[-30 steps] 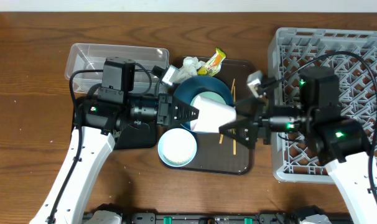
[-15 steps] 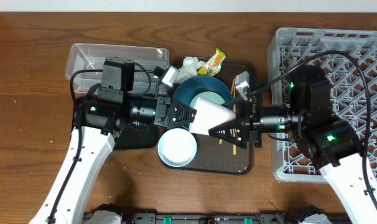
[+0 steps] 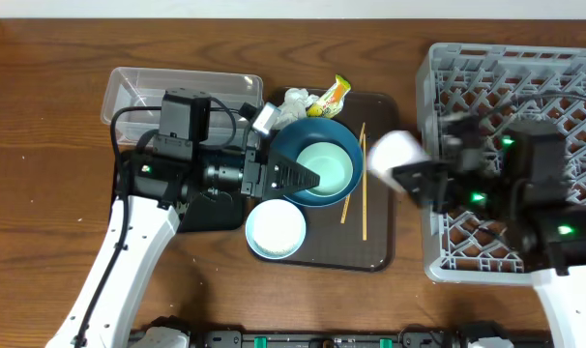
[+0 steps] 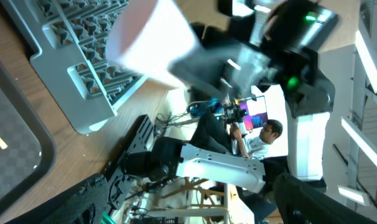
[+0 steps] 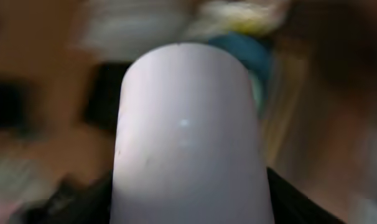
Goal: Sort waste into correct bins and load items into the dishwasher rack
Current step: 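Place the pink cup into the dish rack with the right gripper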
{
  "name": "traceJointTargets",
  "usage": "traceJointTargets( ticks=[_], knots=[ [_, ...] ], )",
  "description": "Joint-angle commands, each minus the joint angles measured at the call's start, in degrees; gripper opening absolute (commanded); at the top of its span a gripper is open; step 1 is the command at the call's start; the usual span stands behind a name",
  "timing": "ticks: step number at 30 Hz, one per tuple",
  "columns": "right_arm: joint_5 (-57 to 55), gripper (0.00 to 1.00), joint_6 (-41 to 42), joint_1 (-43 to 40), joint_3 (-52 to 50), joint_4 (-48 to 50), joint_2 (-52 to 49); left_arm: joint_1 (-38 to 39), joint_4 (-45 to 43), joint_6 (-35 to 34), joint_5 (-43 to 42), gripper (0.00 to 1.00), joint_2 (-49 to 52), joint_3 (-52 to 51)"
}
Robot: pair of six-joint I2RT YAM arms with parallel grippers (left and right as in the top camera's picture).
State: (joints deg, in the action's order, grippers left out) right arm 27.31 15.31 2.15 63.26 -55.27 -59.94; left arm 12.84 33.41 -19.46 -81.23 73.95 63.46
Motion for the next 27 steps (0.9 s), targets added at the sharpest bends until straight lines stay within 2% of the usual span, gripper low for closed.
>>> traceJointTargets(
  ticks=[1,6,11,14,21,22,25,27],
  knots=[
    [-22.08,0.55,7.74,-7.02,0.55,-4.37,0.85,-0.02,0.09,0.35,6.27,0.88,-3.5,1.05],
    [-25.33,0.55,9.7,-16.9,0.55,-9.57,-1.05,-0.02,3.28,0.37,21.59,0.89,-9.66,1.05],
    [-25.27,0.55,9.94,-20.22,0.52,-12.2,-4.72,-0.02,10.73,0.42,37.62,0.89,-14.93,1.05],
    [-23.32,0.55,9.84,-20.09,0.52,-13.81,-7.52,-0.02,13.94,1.77,41.53,0.89,-16.59,1.05],
    [-23.19,0.61,10.21,-20.11,0.52,-14.19,-14.36,-0.02,17.14,1.88,41.88,0.9,-16.63,1.05],
    [-23.19,0.63,10.4,-20.11,0.52,-14.38,-15.17,-0.02,17.16,1.88,41.88,0.9,-16.63,1.05],
    [-22.29,0.86,10.36,-20.11,0.52,-15.06,-17.86,-0.02,17.18,1.88,41.86,0.9,-16.63,1.05],
    [-21.22,0.91,10.25,-20.11,0.52,-15.32,-19.08,-0.02,17.18,1.88,41.88,0.9,-16.63,1.05]
  ],
)
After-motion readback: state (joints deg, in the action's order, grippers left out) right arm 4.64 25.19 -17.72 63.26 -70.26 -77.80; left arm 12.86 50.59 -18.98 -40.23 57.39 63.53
